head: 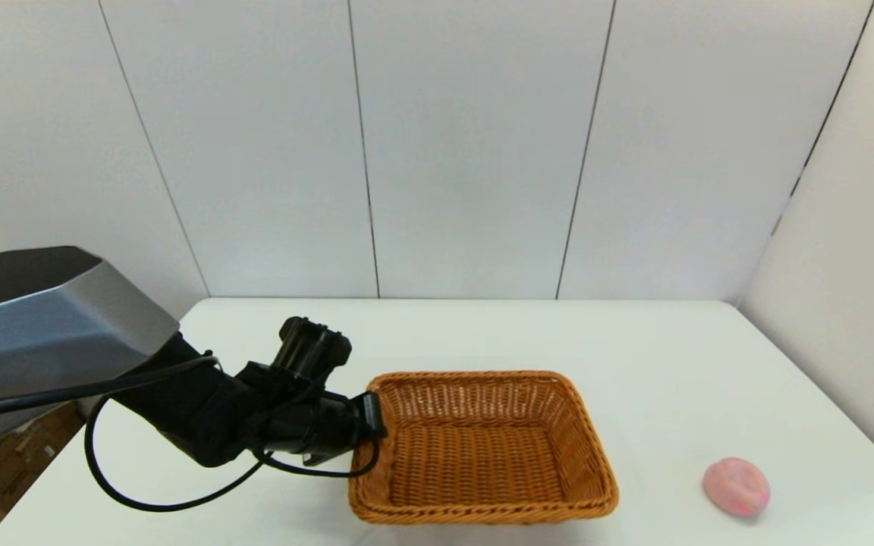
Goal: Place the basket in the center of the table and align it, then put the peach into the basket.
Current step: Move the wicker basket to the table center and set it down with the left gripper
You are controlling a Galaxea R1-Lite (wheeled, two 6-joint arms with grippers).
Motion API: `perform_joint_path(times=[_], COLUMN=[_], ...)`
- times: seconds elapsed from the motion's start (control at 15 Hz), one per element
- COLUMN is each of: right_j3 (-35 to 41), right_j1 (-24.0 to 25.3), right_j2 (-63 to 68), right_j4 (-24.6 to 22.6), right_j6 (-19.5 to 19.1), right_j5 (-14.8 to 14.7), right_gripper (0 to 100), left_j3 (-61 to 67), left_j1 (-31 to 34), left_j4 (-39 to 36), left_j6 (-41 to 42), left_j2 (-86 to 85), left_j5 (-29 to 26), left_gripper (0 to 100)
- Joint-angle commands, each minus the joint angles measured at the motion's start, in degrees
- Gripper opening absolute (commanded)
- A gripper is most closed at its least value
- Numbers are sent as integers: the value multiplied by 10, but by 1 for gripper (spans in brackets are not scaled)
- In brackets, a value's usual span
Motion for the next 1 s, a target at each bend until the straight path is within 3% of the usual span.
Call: perform_joint_path(times=[0.07,1.0], right_j3=[0,0], right_j1=[0,0], right_j2=[1,1], right_j4=[0,0], right_j6=[0,0], right_j5=[0,0], right_gripper=[100,100], left_j3=[1,-14], left_j1=[7,7], left_j4=[0,0], left_j6=[3,18], left_j2=[3,-7], left_j5=[-1,-1], left_gripper=[0,0])
